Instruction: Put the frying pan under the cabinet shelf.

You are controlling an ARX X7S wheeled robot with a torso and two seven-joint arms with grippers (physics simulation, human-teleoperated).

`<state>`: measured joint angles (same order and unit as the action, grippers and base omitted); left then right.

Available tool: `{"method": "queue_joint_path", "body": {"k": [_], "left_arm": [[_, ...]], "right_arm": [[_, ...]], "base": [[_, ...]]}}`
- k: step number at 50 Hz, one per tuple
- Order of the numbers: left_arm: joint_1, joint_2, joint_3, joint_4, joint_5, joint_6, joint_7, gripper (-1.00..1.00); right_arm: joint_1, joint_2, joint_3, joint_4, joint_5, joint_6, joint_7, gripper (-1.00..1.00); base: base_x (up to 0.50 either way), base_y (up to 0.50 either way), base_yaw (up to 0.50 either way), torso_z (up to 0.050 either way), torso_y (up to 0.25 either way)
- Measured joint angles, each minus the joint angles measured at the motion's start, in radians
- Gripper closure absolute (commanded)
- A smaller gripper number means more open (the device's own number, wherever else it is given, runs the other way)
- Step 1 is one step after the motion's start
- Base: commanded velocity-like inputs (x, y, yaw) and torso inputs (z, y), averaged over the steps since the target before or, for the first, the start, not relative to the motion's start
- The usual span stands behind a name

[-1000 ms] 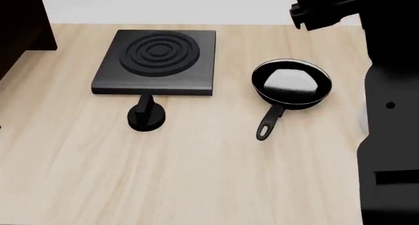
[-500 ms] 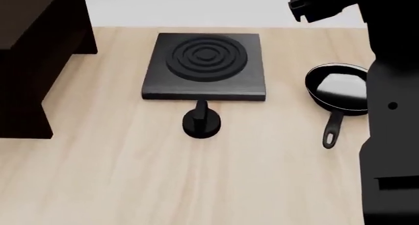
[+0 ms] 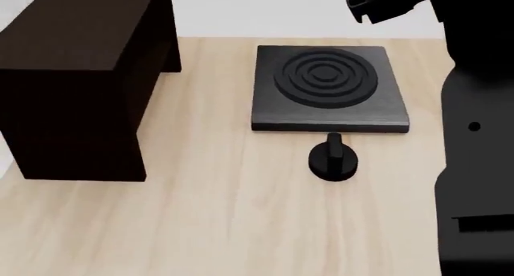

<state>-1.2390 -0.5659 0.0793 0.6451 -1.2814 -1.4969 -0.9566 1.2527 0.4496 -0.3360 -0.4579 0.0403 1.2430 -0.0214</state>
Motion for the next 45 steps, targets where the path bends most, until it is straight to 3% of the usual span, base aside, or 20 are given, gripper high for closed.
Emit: {"method": "queue_joint_path", "body": {"k": [11,17,45], "left_arm": [[-0.008,-0.01,0.005,-0.004,-0.052,0.003,-0.041,-1.0],[-0.012,-0.017,0.008,-0.006,-0.079,0.005,-0.064,-1.0],[-0.015,-0.052,0.037,-0.006,-0.136,0.049,-0.097,-1.0]], "right_arm": [[0.008,0.002,-0.015,-0.001,-0.005,0.006,0.005,-1.0],[0.008,0.0,-0.021,-0.008,-0.005,0.002,0.009,-1.0],[0.022,0.001,-0.055,-0.025,-0.011,-0.004,0.011,-1.0]], "base": [[0.06,0.48,0.0,0.0,0.0],[0.05,-0.01,0.0,0.0,0.0],[0.5,0.0,0.0,0.0,0.001]]}}
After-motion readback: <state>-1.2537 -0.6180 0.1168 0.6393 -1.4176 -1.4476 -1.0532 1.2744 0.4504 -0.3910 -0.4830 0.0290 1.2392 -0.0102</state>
